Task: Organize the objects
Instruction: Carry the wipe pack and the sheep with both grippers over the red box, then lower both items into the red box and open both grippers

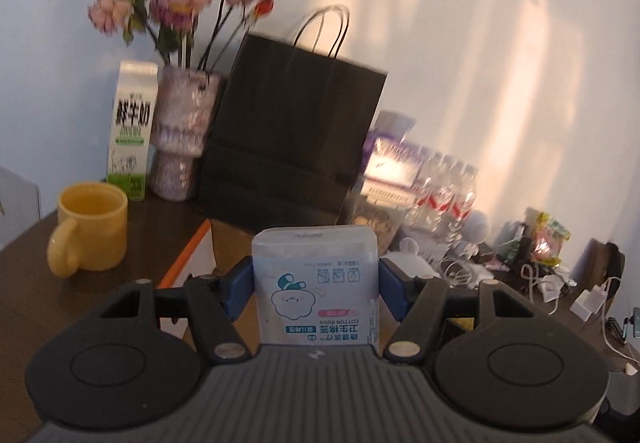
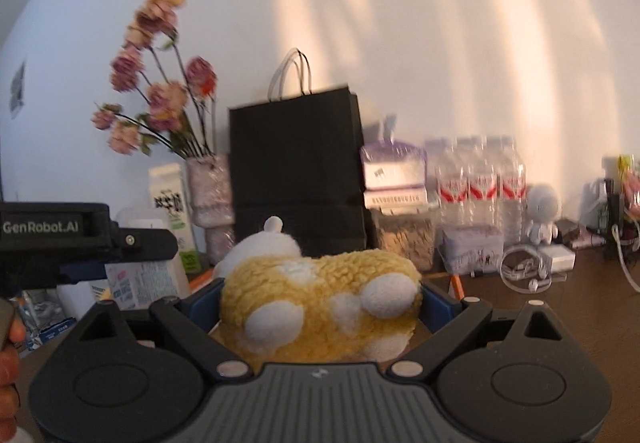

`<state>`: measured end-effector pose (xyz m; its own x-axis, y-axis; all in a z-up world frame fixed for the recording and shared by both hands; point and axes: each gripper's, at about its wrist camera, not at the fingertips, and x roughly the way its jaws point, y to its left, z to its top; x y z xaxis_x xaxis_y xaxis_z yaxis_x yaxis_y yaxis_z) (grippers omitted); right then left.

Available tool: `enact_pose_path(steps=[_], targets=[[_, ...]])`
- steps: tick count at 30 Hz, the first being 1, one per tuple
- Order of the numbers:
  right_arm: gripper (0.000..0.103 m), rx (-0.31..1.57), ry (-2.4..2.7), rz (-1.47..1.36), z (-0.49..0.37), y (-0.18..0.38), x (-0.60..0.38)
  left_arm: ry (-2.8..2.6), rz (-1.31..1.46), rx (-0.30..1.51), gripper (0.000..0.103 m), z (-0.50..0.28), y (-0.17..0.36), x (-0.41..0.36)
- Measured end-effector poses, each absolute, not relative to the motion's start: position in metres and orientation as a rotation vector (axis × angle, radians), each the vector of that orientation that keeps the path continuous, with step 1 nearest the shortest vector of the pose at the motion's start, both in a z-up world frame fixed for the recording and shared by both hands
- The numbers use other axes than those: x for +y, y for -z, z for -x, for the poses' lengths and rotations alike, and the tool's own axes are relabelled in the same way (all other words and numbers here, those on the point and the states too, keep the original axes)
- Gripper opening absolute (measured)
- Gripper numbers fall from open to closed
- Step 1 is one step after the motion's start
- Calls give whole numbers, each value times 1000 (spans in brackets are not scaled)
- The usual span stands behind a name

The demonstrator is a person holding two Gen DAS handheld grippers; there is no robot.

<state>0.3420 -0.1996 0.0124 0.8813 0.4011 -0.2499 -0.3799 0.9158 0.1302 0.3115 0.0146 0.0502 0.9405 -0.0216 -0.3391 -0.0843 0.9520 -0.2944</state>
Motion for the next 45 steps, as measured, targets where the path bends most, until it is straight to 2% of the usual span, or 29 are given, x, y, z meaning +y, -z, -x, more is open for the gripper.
enact_pose_path(steps=[9, 11, 12, 35, 45], targets=[[100, 358, -392, -52, -359, 8, -197, -11, 354, 387, 67, -343, -24, 23], [101, 368, -389, -48, -362, 10, -197, -13, 355, 392, 85, -345, -22, 24], [103, 369, -387, -48, -362, 11, -197, -21, 332, 400, 103, -347, -22, 22], [103, 365, -394, -34, -354, 9, -198, -83, 251, 405, 103, -340, -24, 13], [103, 310, -412, -44, -329, -9, -209, -77, 258, 325, 103, -297, -47, 14]])
